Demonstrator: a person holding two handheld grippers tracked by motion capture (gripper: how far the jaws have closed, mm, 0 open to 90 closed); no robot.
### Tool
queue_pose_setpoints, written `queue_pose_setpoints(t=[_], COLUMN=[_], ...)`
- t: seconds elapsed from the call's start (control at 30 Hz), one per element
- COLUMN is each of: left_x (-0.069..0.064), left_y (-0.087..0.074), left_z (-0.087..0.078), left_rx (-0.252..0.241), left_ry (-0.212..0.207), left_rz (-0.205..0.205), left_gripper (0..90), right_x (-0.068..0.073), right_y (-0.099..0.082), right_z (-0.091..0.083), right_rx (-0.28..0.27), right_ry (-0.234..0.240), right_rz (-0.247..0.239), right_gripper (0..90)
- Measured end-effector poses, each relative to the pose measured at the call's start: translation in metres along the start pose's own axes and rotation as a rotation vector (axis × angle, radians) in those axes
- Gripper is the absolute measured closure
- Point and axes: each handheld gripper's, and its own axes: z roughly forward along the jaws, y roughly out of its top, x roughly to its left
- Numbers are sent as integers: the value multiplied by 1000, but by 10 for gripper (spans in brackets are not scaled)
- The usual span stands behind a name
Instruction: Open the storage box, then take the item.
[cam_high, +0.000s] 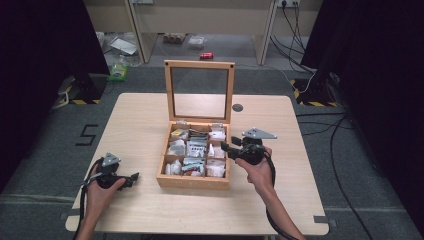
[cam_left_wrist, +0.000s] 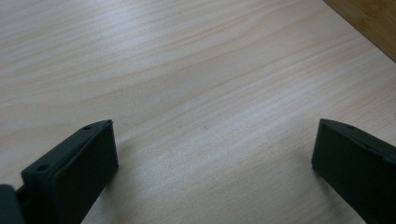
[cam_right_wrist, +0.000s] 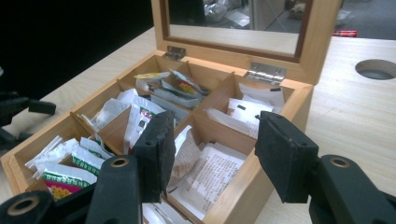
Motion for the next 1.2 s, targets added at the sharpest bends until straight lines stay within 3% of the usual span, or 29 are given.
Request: queue_pose_setpoints(t=[0.23, 1.07, 1.2], left_x=[0, 0, 0], left_y=[0, 0, 0], left_z=[0, 0, 0], left_rx=[2, 2, 2], left_ry=[2, 3, 3], left_rz=[-2, -1, -1], left_gripper=[0, 0, 0], right_x=[5, 17, 19], right_y=[-2, -3, 2], right_z=[9, 20, 24], right_rx=[22, 48, 51], right_ry=[9, 22, 13], right_rz=[-33, -49, -71], right_gripper=[478, 496, 516])
